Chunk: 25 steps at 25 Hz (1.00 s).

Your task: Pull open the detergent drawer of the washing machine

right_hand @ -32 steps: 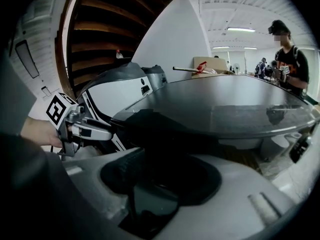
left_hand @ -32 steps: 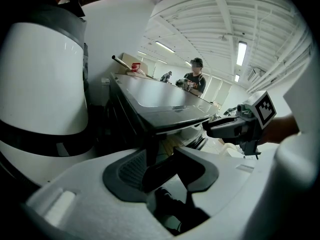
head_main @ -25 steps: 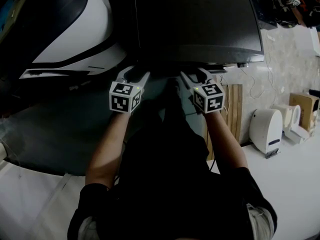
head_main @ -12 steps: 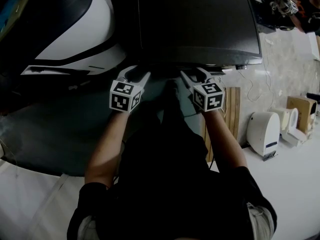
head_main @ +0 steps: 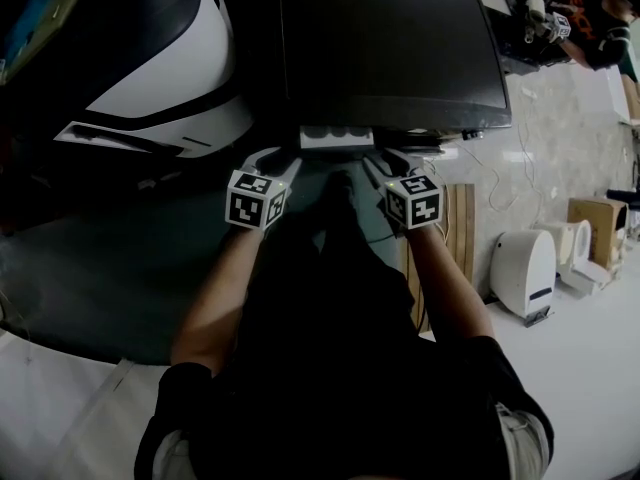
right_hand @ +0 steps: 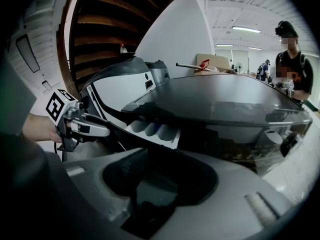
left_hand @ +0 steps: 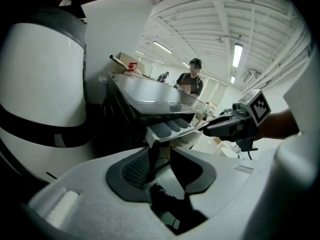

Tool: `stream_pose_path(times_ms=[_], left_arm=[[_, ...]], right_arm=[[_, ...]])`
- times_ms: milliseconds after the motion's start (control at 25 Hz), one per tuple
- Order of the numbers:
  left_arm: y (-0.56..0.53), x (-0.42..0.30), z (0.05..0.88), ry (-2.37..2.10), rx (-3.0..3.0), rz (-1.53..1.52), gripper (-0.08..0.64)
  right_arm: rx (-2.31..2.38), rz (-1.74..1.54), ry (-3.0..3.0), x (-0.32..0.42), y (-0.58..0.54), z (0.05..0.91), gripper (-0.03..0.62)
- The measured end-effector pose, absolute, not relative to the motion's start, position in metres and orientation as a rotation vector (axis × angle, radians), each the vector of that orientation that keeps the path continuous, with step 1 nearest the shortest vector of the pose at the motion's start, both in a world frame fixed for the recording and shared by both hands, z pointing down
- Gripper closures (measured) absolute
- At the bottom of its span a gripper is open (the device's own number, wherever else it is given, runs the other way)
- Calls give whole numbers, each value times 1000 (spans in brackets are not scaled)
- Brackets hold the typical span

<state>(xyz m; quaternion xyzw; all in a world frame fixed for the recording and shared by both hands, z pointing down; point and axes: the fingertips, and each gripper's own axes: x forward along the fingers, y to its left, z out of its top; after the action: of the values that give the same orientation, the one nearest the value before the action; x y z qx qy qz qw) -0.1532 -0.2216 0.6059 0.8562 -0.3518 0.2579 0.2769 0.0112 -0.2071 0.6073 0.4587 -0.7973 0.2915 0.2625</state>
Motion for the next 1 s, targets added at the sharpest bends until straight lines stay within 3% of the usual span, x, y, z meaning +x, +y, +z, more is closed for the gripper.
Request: stream_pose_path(times_ms=[1000], left_arm=[[-168,-139,597,-873,2353,732,390]], right_arm=[[1224,840,-2134,16,-153,605,430]])
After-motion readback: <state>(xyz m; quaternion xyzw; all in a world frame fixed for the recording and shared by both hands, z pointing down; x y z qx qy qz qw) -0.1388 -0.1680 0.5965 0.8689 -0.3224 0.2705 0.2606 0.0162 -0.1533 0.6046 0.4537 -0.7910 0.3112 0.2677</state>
